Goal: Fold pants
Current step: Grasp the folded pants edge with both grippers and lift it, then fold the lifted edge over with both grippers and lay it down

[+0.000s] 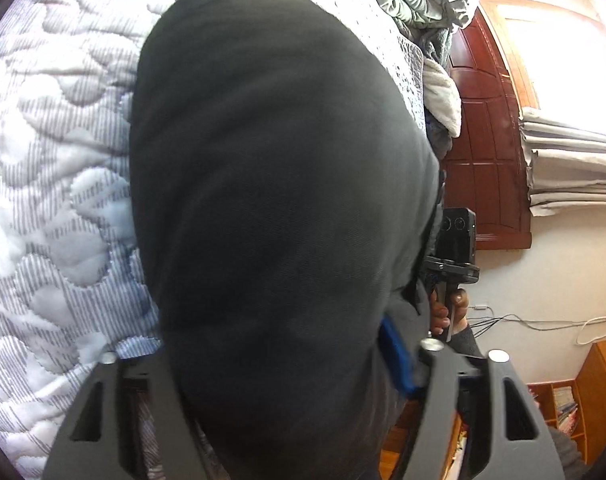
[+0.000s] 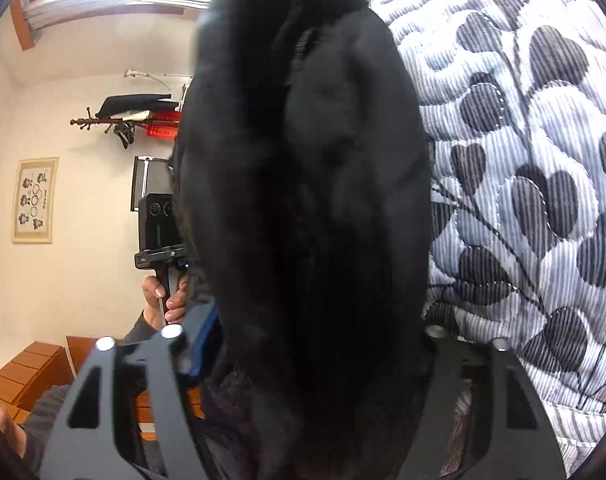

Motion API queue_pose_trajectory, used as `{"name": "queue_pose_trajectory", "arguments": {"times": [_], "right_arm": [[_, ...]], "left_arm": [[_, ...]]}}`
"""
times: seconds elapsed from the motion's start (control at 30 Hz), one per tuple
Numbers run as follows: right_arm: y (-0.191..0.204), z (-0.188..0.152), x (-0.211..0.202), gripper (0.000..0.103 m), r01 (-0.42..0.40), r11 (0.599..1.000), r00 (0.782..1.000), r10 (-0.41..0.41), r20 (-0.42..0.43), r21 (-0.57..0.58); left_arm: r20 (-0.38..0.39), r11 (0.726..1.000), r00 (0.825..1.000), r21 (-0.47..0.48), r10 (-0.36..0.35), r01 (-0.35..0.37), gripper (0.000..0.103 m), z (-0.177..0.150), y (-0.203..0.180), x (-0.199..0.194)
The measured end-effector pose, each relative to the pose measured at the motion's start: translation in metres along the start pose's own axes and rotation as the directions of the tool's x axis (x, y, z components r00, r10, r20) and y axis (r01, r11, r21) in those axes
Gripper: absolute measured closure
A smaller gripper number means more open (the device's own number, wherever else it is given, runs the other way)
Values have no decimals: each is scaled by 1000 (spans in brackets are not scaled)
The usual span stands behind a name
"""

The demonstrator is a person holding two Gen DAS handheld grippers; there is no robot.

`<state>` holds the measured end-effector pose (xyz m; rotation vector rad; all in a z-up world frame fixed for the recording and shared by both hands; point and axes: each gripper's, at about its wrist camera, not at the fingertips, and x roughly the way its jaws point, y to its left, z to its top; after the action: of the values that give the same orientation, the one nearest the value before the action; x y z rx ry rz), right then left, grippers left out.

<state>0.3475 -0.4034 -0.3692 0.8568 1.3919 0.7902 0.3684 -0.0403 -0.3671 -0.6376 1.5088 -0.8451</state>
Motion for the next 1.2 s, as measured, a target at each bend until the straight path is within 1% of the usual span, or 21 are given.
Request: {"name": "queue_pose_trajectory", "arguments": {"times": [0.03,0.07,0.1,0.2,0.27,0.4,0.43,0.47,0.53,0.67,0.77,0.87,1.03,1.2], "right_arm": [[5,-1,-2,52,3,1000,1000,-3,8,-8],[9,-2,-3,56,9,1000,1000,-9,14,-16],[14,-3,-3,58,16,1000,1000,-16,20,-23],[31,-6,-6,62,32,999,999,-30,30,-42],[41,-8,-6,64,39,998,999,-37,32,-56],[71,-8,-5,65,58,994,998,-55,30,-90],[79,-5,-5,65,63,993,998,-61,27,-101],[87,-2,-5,65,67,991,998,-65,22,-112],[106,7,-2,65,74,987,997,-72,19,-139],[144,39,13,65,74,978,997,-73,11,-194],[171,74,36,65,67,973,998,-68,3,-221],[189,112,66,65,69,971,997,-74,-14,-231],[209,175,114,65,85,970,995,-97,-40,-229],[206,220,158,65,86,977,993,-101,-67,-195]], "left_arm": [[5,1000,1000,-2,9,-9,49,-1,-1,0],[11,1000,1000,-5,18,-18,53,-2,-3,-1],[16,1000,1000,-7,23,-23,57,-3,-4,-1],[30,999,999,14,34,-34,64,-5,-12,-5],[41,999,998,27,37,-38,67,-6,-20,-7],[61,998,997,42,50,-53,68,-10,-28,-20],[63,998,997,46,48,-51,68,-12,-31,-25],[83,999,996,31,15,-18,68,-12,-33,-29],[97,999,995,41,16,-20,68,-13,-36,-44],[143,999,989,45,23,-30,68,-6,-38,-81],[170,998,985,33,40,-46,68,11,-32,-109],[181,998,982,8,61,-63,68,37,-15,-139],[177,995,979,-37,100,-95,68,88,22,-174],[160,989,979,-94,126,-112,68,127,64,-189]]}}
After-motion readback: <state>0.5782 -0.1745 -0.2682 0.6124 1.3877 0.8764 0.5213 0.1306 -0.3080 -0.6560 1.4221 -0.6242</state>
